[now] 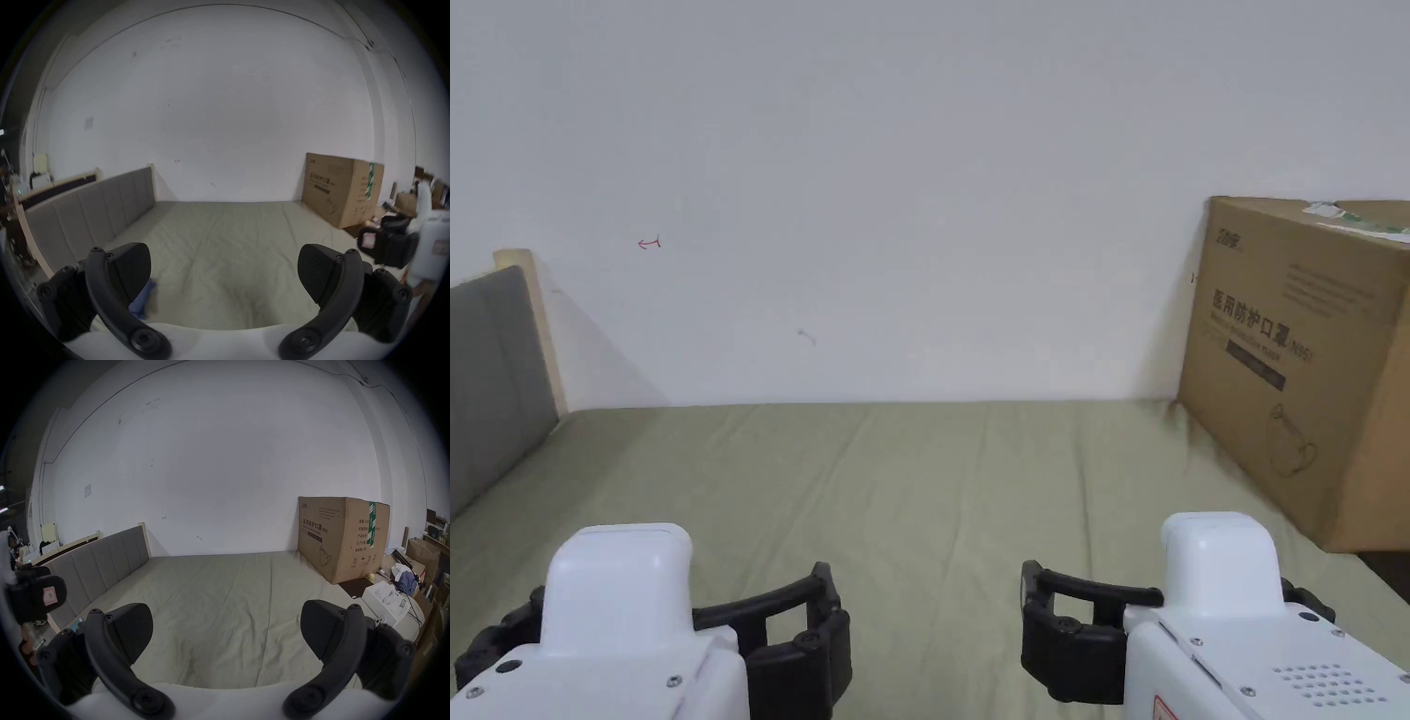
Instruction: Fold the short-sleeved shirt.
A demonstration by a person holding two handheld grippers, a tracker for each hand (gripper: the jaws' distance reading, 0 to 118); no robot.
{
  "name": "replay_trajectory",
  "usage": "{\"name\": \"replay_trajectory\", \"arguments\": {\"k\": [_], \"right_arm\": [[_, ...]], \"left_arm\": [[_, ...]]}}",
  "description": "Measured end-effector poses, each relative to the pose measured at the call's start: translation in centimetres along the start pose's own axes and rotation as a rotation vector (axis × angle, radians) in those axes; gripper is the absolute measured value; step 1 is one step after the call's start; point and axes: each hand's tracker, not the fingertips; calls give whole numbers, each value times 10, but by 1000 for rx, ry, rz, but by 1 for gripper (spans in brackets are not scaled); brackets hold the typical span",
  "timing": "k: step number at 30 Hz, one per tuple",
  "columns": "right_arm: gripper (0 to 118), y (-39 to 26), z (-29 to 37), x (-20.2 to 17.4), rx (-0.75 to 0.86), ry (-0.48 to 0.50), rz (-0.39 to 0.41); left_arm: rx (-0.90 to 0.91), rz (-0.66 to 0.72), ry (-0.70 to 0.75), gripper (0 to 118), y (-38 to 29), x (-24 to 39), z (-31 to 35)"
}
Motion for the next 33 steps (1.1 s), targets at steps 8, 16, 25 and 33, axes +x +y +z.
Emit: {"name": "replay_trajectory", "arguments": {"k": [8, 16, 25, 33], "right_arm": [[118, 5, -1, 1, 10, -14, -9], [118, -1, -8, 0, -20, -30, 10], [118, -1, -12, 1, -25, -34, 1], [118, -1, -11, 2, -11, -37, -15]], "left_arm": [[27, -54, 42, 118, 9, 7, 1], [-16, -29, 78, 118, 4, 4, -10], [27, -54, 88, 118, 0, 3, -10], [62, -69, 71, 118, -3, 3, -9]]}}
